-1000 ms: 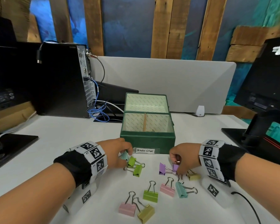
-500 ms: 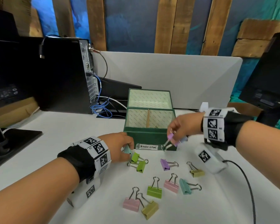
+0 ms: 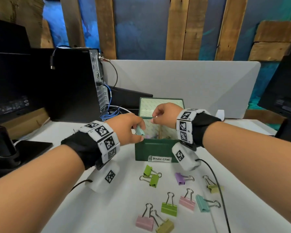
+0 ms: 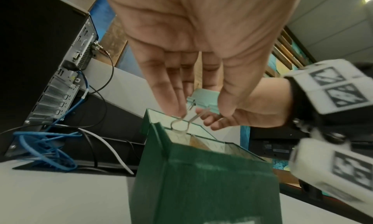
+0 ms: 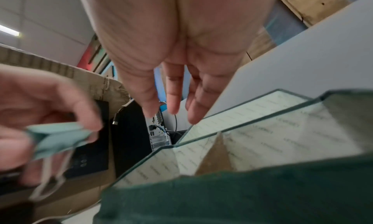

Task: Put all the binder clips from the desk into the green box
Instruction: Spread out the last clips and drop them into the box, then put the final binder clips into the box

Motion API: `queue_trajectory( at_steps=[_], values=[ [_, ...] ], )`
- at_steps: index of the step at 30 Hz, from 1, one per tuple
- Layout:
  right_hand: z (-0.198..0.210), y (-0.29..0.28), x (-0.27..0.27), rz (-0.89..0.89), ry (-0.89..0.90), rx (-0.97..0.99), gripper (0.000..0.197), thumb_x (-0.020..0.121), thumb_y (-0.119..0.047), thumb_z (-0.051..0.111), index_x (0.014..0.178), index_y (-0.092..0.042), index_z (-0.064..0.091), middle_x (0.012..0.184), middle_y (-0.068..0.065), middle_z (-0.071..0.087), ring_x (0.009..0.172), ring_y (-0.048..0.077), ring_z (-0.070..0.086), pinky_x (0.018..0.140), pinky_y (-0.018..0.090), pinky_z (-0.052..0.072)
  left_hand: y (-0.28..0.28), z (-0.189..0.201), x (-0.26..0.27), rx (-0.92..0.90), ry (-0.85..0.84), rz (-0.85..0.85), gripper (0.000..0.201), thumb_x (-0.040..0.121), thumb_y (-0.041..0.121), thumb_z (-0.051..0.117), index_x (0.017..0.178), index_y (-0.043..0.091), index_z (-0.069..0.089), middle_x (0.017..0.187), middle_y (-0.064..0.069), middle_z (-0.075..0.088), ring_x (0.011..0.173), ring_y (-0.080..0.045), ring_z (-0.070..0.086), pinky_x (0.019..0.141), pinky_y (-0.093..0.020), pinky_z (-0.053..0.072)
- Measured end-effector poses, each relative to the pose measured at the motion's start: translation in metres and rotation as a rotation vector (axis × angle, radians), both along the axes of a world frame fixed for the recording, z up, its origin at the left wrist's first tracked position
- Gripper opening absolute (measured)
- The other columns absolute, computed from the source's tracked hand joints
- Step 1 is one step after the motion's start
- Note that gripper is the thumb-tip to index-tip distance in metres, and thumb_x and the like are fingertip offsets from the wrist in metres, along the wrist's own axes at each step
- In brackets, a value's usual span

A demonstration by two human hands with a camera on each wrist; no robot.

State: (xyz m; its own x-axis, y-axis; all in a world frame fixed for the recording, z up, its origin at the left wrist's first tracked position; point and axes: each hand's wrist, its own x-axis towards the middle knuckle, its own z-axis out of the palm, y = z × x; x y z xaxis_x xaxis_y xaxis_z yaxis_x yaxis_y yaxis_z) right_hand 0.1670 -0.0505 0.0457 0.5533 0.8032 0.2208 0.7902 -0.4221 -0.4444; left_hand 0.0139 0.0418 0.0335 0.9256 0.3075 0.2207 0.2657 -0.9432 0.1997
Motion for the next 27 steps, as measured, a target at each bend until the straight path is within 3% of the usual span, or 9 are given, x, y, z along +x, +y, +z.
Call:
queue_trajectory(
  at_steps=[3,5,7,12,15,19,23,27],
  values=[
    [-0.003,-0.03,0.005,0.045,0.013,0.026,0.01,0.08,-0.029,0.066,0.086,-0.021,0.067,0.086,-0.007,0.062,0.082,0.014,0.058,0.076,0.027,0.047,0.003,0.008,0.013,-0.006,-0.022,0.016,0.031,0.081,0.028,0.065,0.112,0.026,0.059,0.098,0.006,0.051,0.079,-0.009,0.051,0.074,-0.021,0.043],
    [-0.002,-0.054,0.007,0.061,0.025,-0.036,0.005,0.081,-0.03,0.065,0.083,-0.025,0.066,0.081,-0.011,0.061,0.075,0.009,0.056,0.068,0.021,0.045,0.003,0.01,0.023,-0.026,-0.038,0.014,0.031,0.082,0.024,0.065,0.112,0.026,0.06,0.101,0.006,0.051,0.082,-0.01,0.053,0.075,-0.021,0.043],
    [-0.004,-0.078,0.01,0.067,0.012,-0.17,0.008,0.083,-0.03,0.063,0.088,-0.025,0.066,0.08,-0.012,0.059,0.069,0.004,0.053,0.06,0.016,0.042,0.004,0.009,0.032,-0.049,-0.039,0.011,0.031,0.082,0.023,0.065,0.113,0.026,0.06,0.108,0.004,0.054,0.089,-0.012,0.057,0.081,-0.024,0.047],
    [-0.023,-0.119,0.016,0.09,0.088,-0.572,0.016,0.083,-0.032,0.064,0.098,-0.027,0.065,0.091,-0.003,0.063,0.066,0.006,0.052,0.063,0.018,0.046,0.001,-0.001,0.036,-0.034,0.035,0.028,0.042,0.082,0.027,0.065,0.122,0.033,0.053,0.128,0.005,0.049,0.114,-0.015,0.054,0.095,-0.03,0.045],
    [-0.036,-0.13,0.021,0.092,0.144,-0.715,0.029,0.078,-0.034,0.069,0.106,-0.031,0.062,0.102,0.003,0.065,0.075,0.011,0.054,0.062,0.02,0.047,-0.014,-0.004,0.026,-0.034,0.046,-0.042,0.038,0.083,0.03,0.063,0.121,0.031,0.054,0.122,0.005,0.052,0.107,-0.011,0.056,0.093,-0.028,0.047],
    [-0.051,-0.138,0.019,0.074,0.246,-0.775,0.048,0.075,-0.031,0.074,0.117,-0.041,0.054,0.098,-0.002,0.057,0.062,0.008,0.054,0.059,0.019,0.05,-0.031,-0.019,0.01,-0.093,0.252,-0.118,0.036,0.082,0.03,0.066,0.116,0.032,0.058,0.109,0.01,0.058,0.094,-0.007,0.061,0.086,-0.023,0.05],
    [-0.06,-0.132,0.014,0.108,0.322,-0.713,0.057,0.073,-0.026,0.077,0.121,-0.044,0.05,0.096,-0.001,0.052,0.053,0.006,0.056,0.06,0.017,0.053,-0.033,-0.044,0.001,-0.007,0.499,-0.108,0.058,0.075,0.042,0.07,0.128,0.044,0.046,0.128,0.011,0.048,0.116,-0.011,0.052,0.094,-0.024,0.04],
    [-0.066,-0.121,0.006,0.169,0.242,-0.659,0.049,0.08,-0.029,0.07,0.12,-0.047,0.048,0.101,-0.002,0.051,0.061,0.01,0.055,0.069,0.022,0.055,-0.036,-0.053,0.001,-0.052,0.529,-0.125,0.068,0.071,0.048,0.072,0.13,0.053,0.039,0.138,0.014,0.042,0.124,-0.012,0.046,0.104,-0.028,0.035]
  ],
)
